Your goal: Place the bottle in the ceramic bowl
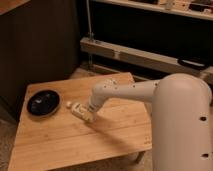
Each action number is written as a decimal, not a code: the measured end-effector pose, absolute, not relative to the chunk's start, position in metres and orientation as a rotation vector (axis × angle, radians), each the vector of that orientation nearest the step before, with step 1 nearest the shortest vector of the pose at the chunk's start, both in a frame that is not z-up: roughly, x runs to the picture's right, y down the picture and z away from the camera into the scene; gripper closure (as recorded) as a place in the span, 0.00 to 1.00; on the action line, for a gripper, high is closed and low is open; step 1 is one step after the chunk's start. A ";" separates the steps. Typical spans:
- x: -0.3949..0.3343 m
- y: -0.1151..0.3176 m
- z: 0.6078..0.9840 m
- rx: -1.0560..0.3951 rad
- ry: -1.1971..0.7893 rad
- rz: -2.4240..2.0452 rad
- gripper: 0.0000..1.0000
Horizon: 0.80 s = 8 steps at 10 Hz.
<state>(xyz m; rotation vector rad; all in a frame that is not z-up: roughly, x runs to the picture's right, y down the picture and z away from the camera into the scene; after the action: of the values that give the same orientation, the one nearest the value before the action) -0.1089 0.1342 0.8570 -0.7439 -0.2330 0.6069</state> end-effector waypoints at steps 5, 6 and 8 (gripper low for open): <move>-0.137 0.069 0.829 -0.714 -0.253 0.578 1.00; -0.131 0.054 0.824 -0.694 -0.246 0.591 1.00; -0.131 0.017 0.809 -0.668 -0.268 0.587 1.00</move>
<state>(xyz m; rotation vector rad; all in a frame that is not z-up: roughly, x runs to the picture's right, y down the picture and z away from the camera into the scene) -0.1314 0.0169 0.8091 -0.6682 -0.2685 0.5872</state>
